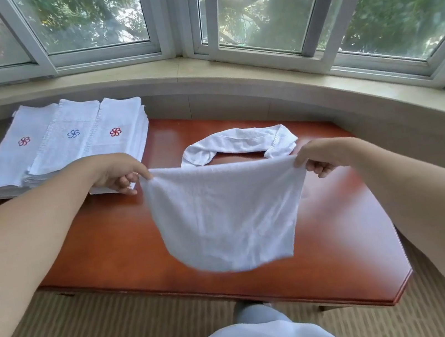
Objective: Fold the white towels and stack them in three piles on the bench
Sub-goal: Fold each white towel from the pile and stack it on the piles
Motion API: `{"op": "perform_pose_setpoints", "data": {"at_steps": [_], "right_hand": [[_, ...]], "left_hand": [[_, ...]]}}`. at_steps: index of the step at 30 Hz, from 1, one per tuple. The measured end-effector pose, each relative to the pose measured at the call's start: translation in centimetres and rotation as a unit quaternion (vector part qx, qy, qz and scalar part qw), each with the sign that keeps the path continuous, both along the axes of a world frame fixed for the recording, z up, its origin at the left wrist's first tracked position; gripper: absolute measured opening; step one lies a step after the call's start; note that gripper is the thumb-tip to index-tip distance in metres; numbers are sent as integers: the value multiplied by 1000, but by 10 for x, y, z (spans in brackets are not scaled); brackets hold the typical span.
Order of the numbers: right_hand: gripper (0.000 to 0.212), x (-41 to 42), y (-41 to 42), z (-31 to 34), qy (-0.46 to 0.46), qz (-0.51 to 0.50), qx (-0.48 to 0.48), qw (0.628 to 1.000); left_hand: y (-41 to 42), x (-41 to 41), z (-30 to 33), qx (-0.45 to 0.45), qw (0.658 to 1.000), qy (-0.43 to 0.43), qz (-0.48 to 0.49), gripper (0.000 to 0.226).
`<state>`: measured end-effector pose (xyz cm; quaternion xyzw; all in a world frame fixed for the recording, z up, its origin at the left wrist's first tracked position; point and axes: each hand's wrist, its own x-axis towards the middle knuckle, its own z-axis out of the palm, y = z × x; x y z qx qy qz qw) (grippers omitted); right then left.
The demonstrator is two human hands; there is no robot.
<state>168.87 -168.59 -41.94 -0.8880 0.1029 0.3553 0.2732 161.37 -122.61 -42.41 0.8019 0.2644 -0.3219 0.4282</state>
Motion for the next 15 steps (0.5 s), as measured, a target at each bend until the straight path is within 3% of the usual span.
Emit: {"op": "perform_pose_setpoints", "data": {"at_steps": [3, 5, 8, 11, 15], "right_hand": [[35, 21, 12, -18, -88, -105, 84, 987], [61, 27, 25, -43, -103, -148, 120, 976], [87, 22, 41, -91, -71, -103, 98, 987], [85, 10, 41, -142, -24, -68, 71, 995], [61, -6, 22, -202, 40, -66, 45, 996]], "left_hand": [[-18, 13, -8, 19, 993, -109, 44, 5], [-33, 19, -30, -15, 980, -168, 102, 37], [-59, 15, -77, -16, 984, -139, 110, 68], [-78, 1, -129, -11, 992, -68, 107, 64], [-89, -23, -193, 6, 996, 21, 91, 58]]}}
